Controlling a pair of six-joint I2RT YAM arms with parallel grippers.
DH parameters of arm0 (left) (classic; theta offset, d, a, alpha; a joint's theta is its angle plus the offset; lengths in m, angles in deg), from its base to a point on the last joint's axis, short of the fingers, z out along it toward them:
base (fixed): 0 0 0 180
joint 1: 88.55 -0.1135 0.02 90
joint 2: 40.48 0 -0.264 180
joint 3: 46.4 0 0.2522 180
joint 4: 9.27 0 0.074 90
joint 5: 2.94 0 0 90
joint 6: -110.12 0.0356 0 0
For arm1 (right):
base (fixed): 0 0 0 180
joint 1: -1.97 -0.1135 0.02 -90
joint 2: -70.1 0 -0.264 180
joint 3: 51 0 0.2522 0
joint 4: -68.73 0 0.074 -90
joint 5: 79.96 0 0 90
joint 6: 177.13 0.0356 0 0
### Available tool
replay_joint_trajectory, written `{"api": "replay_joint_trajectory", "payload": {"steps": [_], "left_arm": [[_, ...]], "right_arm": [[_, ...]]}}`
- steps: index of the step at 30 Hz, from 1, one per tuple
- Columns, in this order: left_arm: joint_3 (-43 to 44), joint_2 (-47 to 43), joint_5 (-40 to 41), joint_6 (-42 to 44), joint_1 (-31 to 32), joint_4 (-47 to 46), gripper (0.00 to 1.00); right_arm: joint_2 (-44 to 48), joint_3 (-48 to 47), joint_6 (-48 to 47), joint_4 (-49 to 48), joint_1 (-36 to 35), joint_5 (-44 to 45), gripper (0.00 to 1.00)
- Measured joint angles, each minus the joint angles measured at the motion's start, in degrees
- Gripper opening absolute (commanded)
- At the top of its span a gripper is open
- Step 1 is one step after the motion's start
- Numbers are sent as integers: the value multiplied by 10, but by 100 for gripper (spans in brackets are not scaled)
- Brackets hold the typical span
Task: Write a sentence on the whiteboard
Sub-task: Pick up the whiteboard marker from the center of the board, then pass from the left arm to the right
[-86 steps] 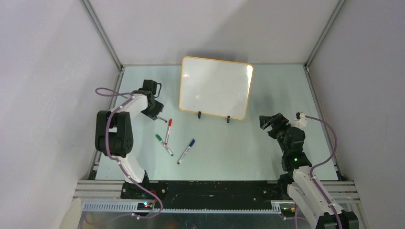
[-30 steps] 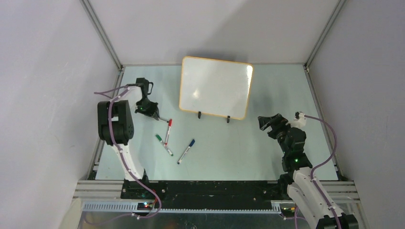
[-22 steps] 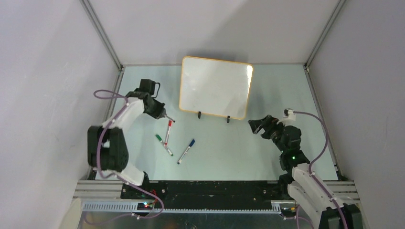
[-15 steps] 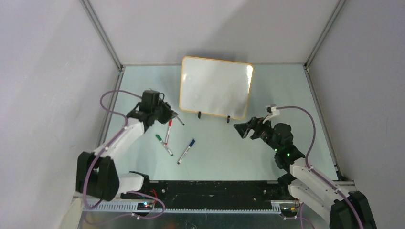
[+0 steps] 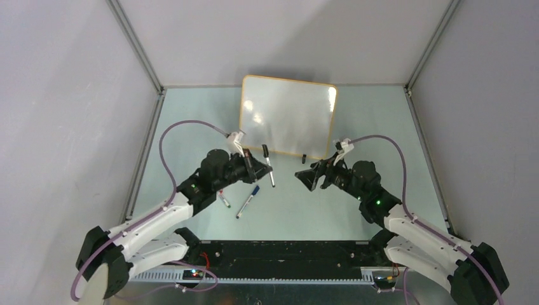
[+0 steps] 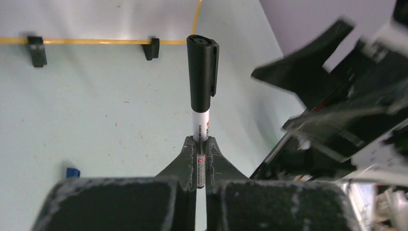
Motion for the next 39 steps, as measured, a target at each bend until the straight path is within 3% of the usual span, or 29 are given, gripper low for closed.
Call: {"api": "replay_joint_trajectory", "payload": {"steps": [8,11,17,24,33,39], "left_arm": [[0,1,118,206,144,-3,4],[0,13,164,285,194,-7,0],[0,50,223,404,259,-9,0],[3,56,224,447,271,-8,0],[19,56,204,462,284,-5,0],[23,56,195,468,290,2,0]], "right_arm": [[-41,-198,12,216,26,-62,72],[-63,-255,3,303,28,-92,68],[-115,-350,-39,464,12,-122,57],[-163,-396,-72,560,-21,-127,54],[-208,-410,-80,591,-56,-115,54],[-219,-429,-79,592,-57,-103,43]]}}
